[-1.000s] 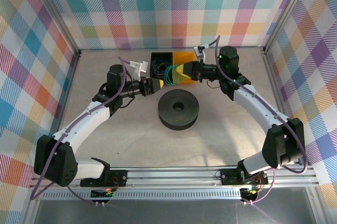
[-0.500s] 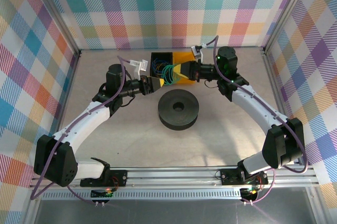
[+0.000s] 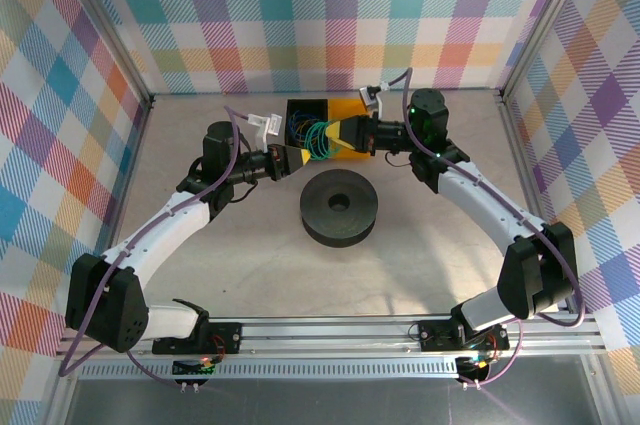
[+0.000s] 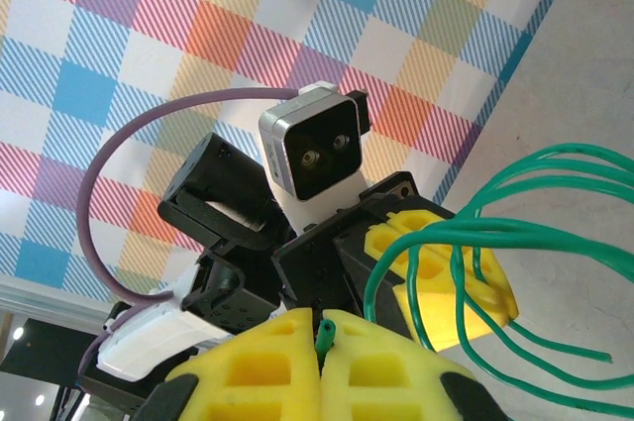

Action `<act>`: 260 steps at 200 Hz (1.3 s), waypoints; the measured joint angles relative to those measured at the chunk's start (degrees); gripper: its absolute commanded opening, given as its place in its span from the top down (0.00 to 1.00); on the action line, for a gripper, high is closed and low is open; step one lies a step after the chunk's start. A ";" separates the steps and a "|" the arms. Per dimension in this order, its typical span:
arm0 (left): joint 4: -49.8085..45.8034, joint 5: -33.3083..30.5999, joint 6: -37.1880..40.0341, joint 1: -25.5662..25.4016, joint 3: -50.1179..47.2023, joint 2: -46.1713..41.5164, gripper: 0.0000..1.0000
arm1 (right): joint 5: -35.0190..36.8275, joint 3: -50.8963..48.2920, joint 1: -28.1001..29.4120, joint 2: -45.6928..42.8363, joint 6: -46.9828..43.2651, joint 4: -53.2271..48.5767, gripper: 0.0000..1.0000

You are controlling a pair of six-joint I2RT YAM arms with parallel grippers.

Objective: Wrap the cables

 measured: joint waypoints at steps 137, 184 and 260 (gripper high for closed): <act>-15.72 -14.95 4.94 1.05 1.79 -0.55 1.00 | 1.27 0.00 -5.25 -7.23 -12.55 -14.03 1.00; -22.23 -19.58 5.88 6.86 2.27 -3.61 1.00 | 1.92 -1.62 -15.61 -12.85 -20.26 -22.73 1.00; -33.18 -20.15 6.97 22.08 3.28 -6.99 1.00 | 7.87 -3.78 -30.77 -12.72 -29.77 -32.24 1.00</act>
